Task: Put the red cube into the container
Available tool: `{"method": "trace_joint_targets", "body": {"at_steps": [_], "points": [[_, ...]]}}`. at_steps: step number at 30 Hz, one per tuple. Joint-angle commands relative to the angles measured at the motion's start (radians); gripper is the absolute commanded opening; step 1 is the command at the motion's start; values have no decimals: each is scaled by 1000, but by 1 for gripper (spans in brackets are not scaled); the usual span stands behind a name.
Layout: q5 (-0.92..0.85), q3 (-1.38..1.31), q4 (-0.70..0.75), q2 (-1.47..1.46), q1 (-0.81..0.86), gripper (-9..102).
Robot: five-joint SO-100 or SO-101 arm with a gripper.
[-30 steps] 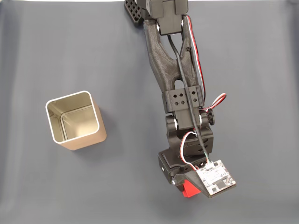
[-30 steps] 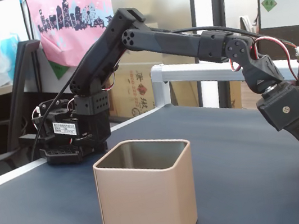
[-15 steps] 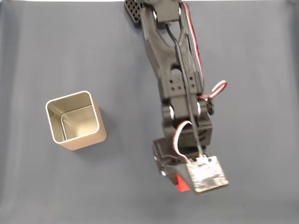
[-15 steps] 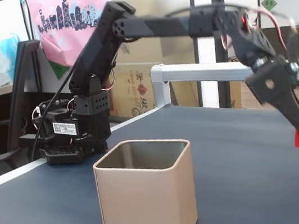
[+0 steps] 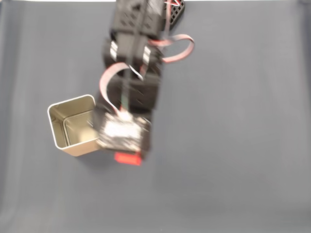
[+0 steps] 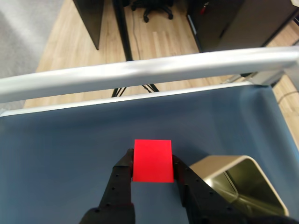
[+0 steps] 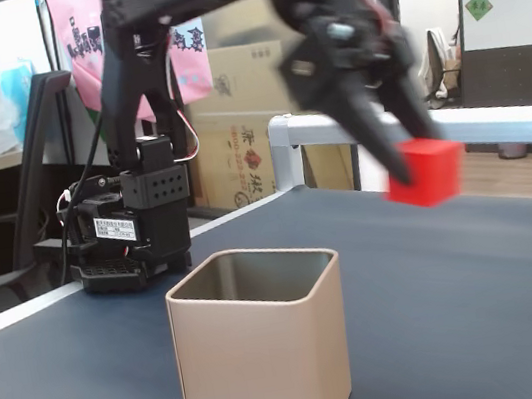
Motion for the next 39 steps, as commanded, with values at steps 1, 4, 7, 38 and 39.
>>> {"method": "trace_joint_targets", "body": {"at_steps": [1,4,7,38,39], "points": [[2,31,8,144,72,0],[9,66,8,196,140,0],[18,87,8,227,198,0],[29,239,-135,236,337,0],[29,241,-138,236,339,0]]}}
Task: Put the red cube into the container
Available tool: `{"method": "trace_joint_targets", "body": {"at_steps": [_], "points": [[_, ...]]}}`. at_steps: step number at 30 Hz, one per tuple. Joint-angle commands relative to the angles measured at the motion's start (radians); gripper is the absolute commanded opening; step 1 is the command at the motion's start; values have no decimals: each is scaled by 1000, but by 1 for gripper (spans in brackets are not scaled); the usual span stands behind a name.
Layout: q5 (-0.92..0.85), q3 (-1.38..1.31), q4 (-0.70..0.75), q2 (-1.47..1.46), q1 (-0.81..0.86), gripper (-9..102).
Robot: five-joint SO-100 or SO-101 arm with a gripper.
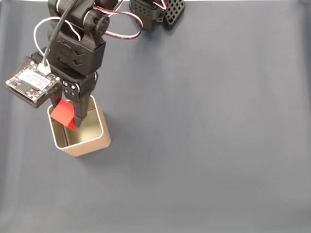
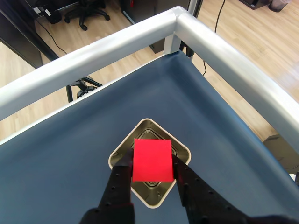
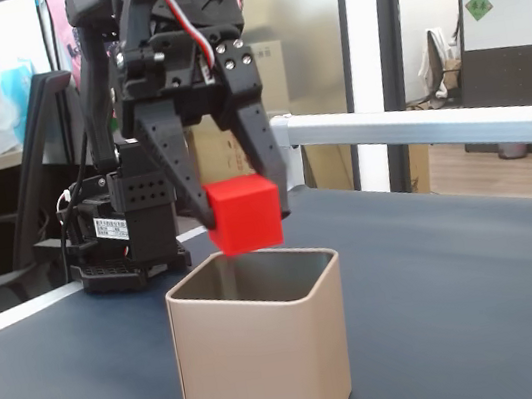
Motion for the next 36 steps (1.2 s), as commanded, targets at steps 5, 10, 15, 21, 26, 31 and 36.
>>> {"method": "trace_joint_targets", "body": {"at_steps": [5,10,15,21,26,31,36], "points": [[-6,-11,-32,63,12,3],[15,-11,-44,66,12,14],[17,-11,-52,71,12,23],[17,-11,-63,77,11,31],[5,-11,-69,84,11,37],[-11,-12,-64,101,12,43],[-5,-25,-69,103,6,44]]}}
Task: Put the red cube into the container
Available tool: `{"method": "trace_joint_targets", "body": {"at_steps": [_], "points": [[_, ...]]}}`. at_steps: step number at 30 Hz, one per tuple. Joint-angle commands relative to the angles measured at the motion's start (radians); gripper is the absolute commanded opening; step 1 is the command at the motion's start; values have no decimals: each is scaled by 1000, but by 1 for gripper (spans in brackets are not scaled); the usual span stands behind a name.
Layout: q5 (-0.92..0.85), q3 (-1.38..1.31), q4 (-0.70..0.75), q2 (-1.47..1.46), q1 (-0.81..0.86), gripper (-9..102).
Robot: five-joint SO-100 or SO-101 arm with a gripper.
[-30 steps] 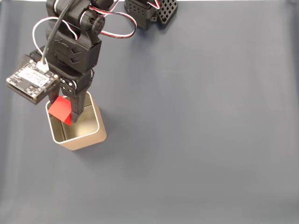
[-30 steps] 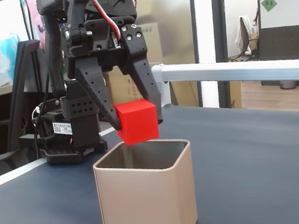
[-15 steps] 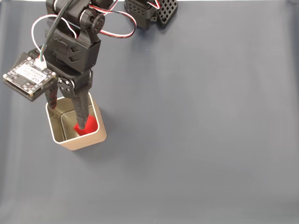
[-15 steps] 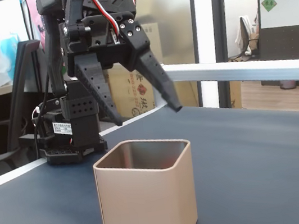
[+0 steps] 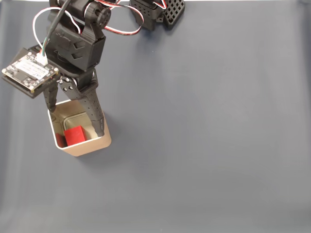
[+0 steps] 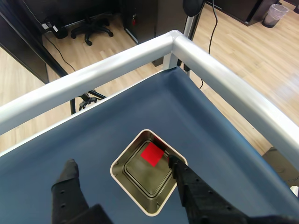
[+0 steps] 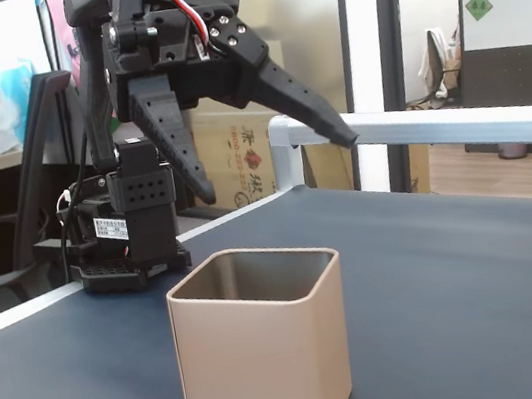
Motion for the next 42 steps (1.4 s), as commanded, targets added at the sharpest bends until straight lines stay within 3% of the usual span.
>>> {"method": "trace_joint_targets", "body": {"at_steps": [1,11,20,25,34,42], "points": [[-3,-31,-20,58,5,44],[14,-32,-28,71,11,38],[40,-20,-51,146,-67,0],[37,95,-66,284,-187,0],[-35,603,-178,712,-411,0],[-118,1103,-229,1150,-463,0]]}}
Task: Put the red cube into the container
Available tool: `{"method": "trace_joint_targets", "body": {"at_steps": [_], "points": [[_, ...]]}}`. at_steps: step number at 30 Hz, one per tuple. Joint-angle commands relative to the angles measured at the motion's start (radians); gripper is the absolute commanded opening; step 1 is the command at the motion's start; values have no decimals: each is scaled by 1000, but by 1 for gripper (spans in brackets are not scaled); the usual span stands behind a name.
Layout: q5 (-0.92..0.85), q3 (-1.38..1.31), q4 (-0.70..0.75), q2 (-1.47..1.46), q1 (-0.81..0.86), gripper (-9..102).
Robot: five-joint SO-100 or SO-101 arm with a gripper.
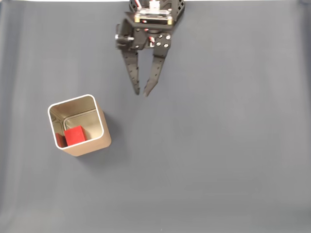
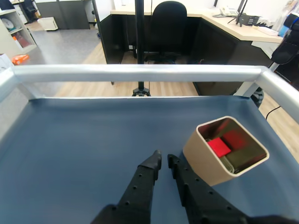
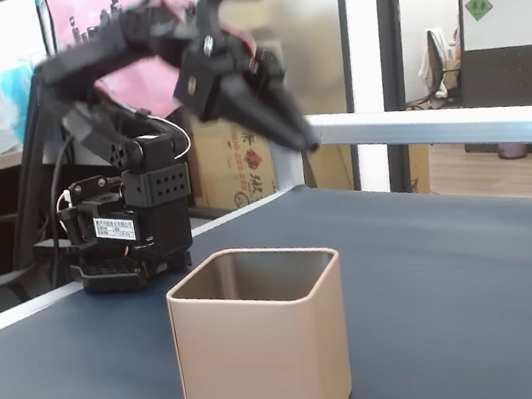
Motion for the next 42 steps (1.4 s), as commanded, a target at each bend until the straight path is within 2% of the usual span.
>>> {"method": "trace_joint_targets", "body": {"at_steps": [1,8,20,24,25,32,42], "points": [[-28,138,-23,140,-6,0],[-12,334,34,345,-6,0],[-54,532,153,468,20,0],[-74,534,324,495,11,0],[-63,535,495,535,-6,0],[-54,535,627,535,-6,0],[-31,535,637,535,-6,1]]}}
